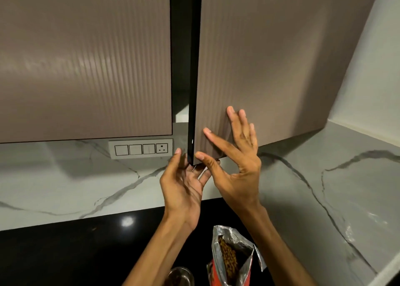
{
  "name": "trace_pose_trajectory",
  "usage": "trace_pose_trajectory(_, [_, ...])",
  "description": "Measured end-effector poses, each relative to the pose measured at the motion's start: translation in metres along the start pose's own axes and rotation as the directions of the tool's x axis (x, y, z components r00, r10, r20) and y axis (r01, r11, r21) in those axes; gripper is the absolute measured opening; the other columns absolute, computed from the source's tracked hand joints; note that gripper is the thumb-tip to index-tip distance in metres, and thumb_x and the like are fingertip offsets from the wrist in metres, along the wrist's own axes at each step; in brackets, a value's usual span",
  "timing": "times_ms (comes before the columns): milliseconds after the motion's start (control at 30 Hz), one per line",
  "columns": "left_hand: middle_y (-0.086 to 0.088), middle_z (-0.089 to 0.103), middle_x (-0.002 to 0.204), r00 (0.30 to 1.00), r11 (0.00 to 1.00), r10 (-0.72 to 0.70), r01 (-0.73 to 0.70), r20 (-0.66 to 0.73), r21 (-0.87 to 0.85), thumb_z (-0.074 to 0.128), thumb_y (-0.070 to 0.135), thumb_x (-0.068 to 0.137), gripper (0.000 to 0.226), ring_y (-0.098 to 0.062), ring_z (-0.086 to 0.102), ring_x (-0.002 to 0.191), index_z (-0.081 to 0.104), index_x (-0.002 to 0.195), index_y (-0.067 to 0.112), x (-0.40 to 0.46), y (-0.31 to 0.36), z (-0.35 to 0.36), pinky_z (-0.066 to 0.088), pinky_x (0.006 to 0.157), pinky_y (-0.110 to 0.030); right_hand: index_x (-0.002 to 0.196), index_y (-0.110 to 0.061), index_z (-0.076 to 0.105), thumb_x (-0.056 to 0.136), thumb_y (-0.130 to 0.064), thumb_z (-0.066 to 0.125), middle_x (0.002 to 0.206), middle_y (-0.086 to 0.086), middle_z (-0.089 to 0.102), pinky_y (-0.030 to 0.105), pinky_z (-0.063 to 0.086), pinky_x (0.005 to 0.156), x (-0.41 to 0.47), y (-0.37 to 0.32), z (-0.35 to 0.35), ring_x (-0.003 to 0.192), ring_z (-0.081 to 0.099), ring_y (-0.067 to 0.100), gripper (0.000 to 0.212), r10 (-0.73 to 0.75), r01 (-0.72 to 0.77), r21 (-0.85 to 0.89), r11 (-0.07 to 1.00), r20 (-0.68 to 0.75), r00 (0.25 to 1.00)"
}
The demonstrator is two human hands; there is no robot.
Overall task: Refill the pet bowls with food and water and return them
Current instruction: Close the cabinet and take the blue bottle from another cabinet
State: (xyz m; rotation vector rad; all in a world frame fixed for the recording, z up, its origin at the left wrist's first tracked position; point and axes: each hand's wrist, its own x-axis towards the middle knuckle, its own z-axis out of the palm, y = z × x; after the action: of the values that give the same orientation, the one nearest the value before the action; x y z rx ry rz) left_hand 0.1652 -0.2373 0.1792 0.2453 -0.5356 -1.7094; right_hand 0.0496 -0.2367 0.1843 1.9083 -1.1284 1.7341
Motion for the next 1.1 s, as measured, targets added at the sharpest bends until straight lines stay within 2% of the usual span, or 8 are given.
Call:
trace_pose_trajectory(100, [-0.014, 0.075, 0.102, 0.999, 0.996, -0.031, 0.028, -0.029, -0.084, 0.048, 0.027, 0.101, 0.036, -0.036, 0.071, 0.112, 0.076, 0.086, 0.009, 0.017, 0.002, -0.008, 0.041, 0.117, -0.057, 0.132, -0.023, 0.066, 0.091, -0.032, 0.076, 0.162, 0.017, 0.038, 0.066, 0.013, 0.125, 0.007, 0.013, 0.017, 0.157, 0.024, 0.035, 0.043, -0.026, 0.026, -0.005, 1.0, -0.005, 1.0])
trace_pose_trajectory(267, [-0.015, 0.072, 0.097, 1.0, 0.982, -0.01, 0.007, -0.019, -0.191, 0.044, 0.02, 0.087, 0.024, -0.034, 0.075, 0.096, 0.063, 0.076, 0.01, 0.035, 0.003, -0.01, 0.046, 0.111, -0.057, 0.132, -0.023, 0.068, 0.09, -0.03, 0.079, 0.162, 0.016, 0.038, 0.069, 0.014, 0.123, 0.014, 0.031, 0.039, 0.156, 0.027, 0.038, 0.044, -0.039, 0.039, -0.042, 0.998, -0.003, 0.999])
trace_pose_trajectory(367, [-0.017, 0.065, 0.105, 1.0, 0.975, -0.004, 0.0, -0.019, -0.223, 0.047, 0.019, 0.08, 0.015, -0.036, 0.073, 0.101, 0.055, 0.09, 0.011, 0.049, 0.002, -0.016, 0.046, 0.112, -0.057, 0.132, -0.023, 0.07, 0.09, -0.03, 0.079, 0.162, 0.015, 0.038, 0.067, 0.013, 0.123, 0.018, 0.039, 0.051, 0.156, 0.027, 0.037, 0.044, -0.052, 0.051, -0.058, 0.997, -0.009, 0.999])
trace_pose_trajectory(600, [-0.017, 0.067, 0.114, 0.998, 0.984, 0.009, -0.02, -0.061, -0.179, 0.04, 0.018, 0.086, 0.03, -0.031, 0.071, 0.106, 0.061, 0.102, 0.004, 0.068, 0.004, -0.018, 0.06, 0.091, -0.047, 0.131, -0.024, 0.071, 0.089, -0.03, 0.08, 0.16, 0.014, 0.041, 0.06, 0.01, 0.125, 0.027, 0.055, 0.076, 0.154, 0.029, 0.036, 0.043, -0.064, 0.058, -0.091, 0.994, -0.064, 0.996])
trace_pose_trajectory(667, [-0.018, 0.066, 0.119, 0.997, 0.987, 0.009, -0.021, -0.075, -0.162, 0.039, 0.018, 0.087, 0.032, -0.032, 0.07, 0.11, 0.062, 0.105, 0.003, 0.072, 0.005, -0.018, 0.059, 0.093, -0.046, 0.131, -0.025, 0.071, 0.089, -0.029, 0.081, 0.16, 0.013, 0.041, 0.061, 0.012, 0.125, 0.029, 0.058, 0.082, 0.154, 0.03, 0.036, 0.043, -0.066, 0.059, -0.095, 0.994, -0.077, 0.995])
trace_pose_trajectory(900, [-0.017, 0.066, 0.104, 0.994, 0.983, 0.047, -0.063, -0.095, -0.17, 0.046, 0.014, 0.078, 0.019, -0.03, 0.075, 0.089, 0.058, 0.091, 0.007, 0.08, 0.005, -0.014, 0.057, 0.09, -0.045, 0.13, -0.026, 0.071, 0.088, -0.027, 0.083, 0.159, 0.012, 0.042, 0.061, 0.012, 0.124, 0.033, 0.069, 0.093, 0.153, 0.033, 0.036, 0.043, -0.072, 0.063, -0.09, 0.994, -0.102, 0.992])
trace_pose_trajectory(1000, [-0.018, 0.064, 0.108, 0.995, 0.981, 0.05, -0.066, -0.087, -0.185, 0.044, 0.013, 0.079, 0.019, -0.034, 0.074, 0.096, 0.058, 0.092, 0.007, 0.086, 0.006, -0.015, 0.063, 0.082, -0.043, 0.13, -0.027, 0.071, 0.087, -0.025, 0.085, 0.16, 0.01, 0.041, 0.062, 0.014, 0.124, 0.033, 0.074, 0.096, 0.154, 0.032, 0.036, 0.045, -0.081, 0.071, -0.097, 0.993, -0.101, 0.992])
trace_pose_trajectory(1100, [-0.021, 0.061, 0.12, 0.996, 0.977, 0.046, -0.061, -0.08, -0.206, 0.044, 0.013, 0.081, 0.024, -0.036, 0.071, 0.109, 0.057, 0.099, 0.006, 0.091, 0.006, -0.017, 0.063, 0.085, -0.044, 0.13, -0.027, 0.071, 0.087, -0.025, 0.086, 0.159, 0.01, 0.042, 0.061, 0.014, 0.124, 0.035, 0.076, 0.098, 0.154, 0.033, 0.035, 0.045, -0.085, 0.075, -0.095, 0.993, -0.101, 0.991])
